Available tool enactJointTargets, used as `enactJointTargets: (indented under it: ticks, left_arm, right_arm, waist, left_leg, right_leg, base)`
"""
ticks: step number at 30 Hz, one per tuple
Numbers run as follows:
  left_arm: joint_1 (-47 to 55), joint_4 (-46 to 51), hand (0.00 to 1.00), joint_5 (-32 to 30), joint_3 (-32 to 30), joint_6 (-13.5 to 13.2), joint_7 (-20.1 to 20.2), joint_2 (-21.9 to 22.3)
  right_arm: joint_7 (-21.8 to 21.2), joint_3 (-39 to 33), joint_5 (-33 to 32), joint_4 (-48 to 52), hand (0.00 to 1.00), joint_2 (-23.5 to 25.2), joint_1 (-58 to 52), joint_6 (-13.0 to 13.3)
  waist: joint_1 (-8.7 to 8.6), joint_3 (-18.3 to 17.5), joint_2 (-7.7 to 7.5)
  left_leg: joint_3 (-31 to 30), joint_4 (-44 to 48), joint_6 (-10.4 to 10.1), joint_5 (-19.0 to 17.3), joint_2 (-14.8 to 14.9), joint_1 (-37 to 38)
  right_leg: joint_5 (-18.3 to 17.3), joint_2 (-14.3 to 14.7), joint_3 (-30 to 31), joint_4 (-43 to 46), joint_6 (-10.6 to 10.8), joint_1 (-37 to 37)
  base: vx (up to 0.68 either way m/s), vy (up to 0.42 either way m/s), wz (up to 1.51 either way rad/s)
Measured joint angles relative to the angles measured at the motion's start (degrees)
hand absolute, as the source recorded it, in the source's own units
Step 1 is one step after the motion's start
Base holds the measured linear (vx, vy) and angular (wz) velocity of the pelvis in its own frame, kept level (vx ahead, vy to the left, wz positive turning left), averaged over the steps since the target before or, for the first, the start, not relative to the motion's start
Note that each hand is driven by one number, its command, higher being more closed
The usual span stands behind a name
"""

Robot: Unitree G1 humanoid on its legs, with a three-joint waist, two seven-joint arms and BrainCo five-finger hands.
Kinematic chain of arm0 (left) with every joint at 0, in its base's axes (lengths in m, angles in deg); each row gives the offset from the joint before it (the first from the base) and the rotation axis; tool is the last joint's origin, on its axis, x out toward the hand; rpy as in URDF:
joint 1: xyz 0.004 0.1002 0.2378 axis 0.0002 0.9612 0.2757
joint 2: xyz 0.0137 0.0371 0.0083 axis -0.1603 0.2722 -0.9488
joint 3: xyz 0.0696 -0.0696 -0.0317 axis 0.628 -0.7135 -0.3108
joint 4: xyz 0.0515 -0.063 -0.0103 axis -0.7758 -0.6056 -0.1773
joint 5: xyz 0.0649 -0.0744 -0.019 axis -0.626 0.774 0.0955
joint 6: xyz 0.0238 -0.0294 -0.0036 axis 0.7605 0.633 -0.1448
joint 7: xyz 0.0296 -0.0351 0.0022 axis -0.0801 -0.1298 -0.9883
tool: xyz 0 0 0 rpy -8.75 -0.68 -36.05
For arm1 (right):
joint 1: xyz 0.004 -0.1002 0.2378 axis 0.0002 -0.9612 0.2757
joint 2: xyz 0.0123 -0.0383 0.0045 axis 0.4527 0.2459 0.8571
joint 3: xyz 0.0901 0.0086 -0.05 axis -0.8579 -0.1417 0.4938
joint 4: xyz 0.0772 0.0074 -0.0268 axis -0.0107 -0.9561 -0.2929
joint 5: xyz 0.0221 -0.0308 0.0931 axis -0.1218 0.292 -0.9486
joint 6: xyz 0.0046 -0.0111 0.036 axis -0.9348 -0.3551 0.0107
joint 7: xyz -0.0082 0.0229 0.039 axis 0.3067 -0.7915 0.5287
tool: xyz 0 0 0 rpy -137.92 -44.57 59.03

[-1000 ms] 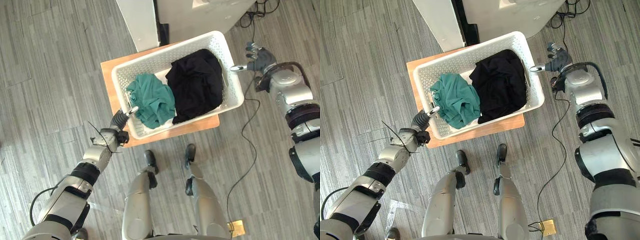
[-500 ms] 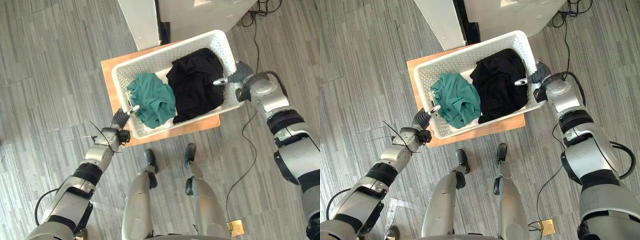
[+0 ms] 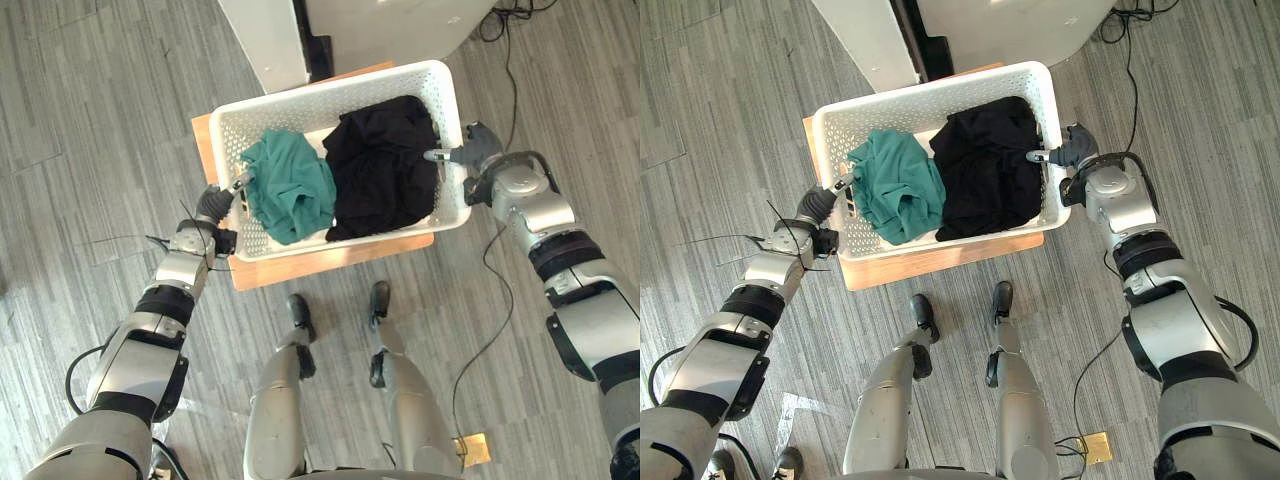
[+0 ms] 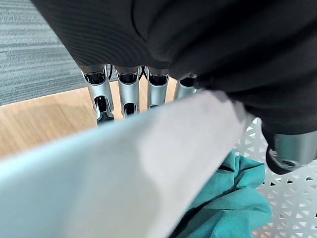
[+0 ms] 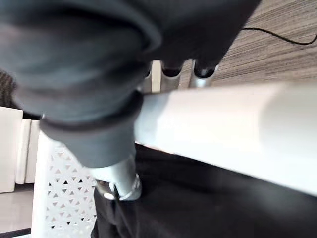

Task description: Pick up the laundry basket with both hands and put the clothes into the washing machine.

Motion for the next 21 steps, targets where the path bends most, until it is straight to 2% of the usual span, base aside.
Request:
enactJointTargets:
  ticks: [4, 8, 13, 16, 21]
  left_arm:
    - [-2.95, 0.04, 1.0, -1.36, 0.01, 0.78, -1.3, -0.02]
    - [-3.41, 2.75, 1.0, -7.59, -0.29, 1.54, -3.27, -0.07]
    - [-1.76, 9.99, 1.0, -10.9, -2.2, 2.52, -5.22, -0.12]
    - [2.6, 17.42, 1.0, -9.64, -2.51, 3.16, -7.21, -0.06]
    - [11.31, 28.88, 1.0, 1.21, -3.4, 2.09, -8.82, 0.35]
  right_arm:
    - [1.59, -0.09, -1.81, 11.25, 1.0, -5.29, -1.96, -0.01]
    - [3.03, -3.4, -1.89, 21.74, 1.0, -10.28, -6.41, -0.01]
    - [3.82, -9.86, -1.97, 29.31, 1.0, -11.6, -12.91, 0.0]
    - [4.07, -12.2, -2.8, 32.14, 1.0, -11.87, -16.61, 0.15]
    - [4.93, -13.78, -4.59, 35.54, 1.0, -12.99, -23.29, 2.5]
  waist:
    - [-0.8, 0.27, -0.47]
    - [-1.26, 0.95, -1.64]
    - [-2.08, 1.74, -3.03]
    - [-2.25, 1.87, -3.14]
    - [-2.15, 1.94, -3.06]
  left_leg:
    - [-0.02, 0.07, 0.0, -0.01, 0.04, -0.17]
    - [0.02, 0.12, -0.01, -0.02, 0.09, -0.1]
    - [0.03, 0.11, -0.01, -0.04, 0.08, 0.24]
    - [0.01, 0.02, -0.02, -0.06, 0.09, 1.24]
    - [0.03, 0.08, -0.02, -0.17, 0.12, 3.54]
  right_leg:
    - [0.06, 0.05, 0.13, 0.0, 0.05, -0.08]
    - [0.1, 0.09, 0.26, 0.0, 0.11, -0.07]
    - [0.11, 0.08, 0.34, 0.1, 0.14, 0.15]
    - [0.1, 0.09, 0.37, 0.1, 0.14, 1.01]
    - [-0.1, 0.14, 0.5, -0.18, 0.36, 3.48]
  base:
    - [0.04, -0.033, 0.0]
    - [0.05, -0.028, -0.02]
    - [0.04, -0.026, -0.01]
    - [0.05, -0.028, -0.02]
    - [0.03, -0.022, -0.01]
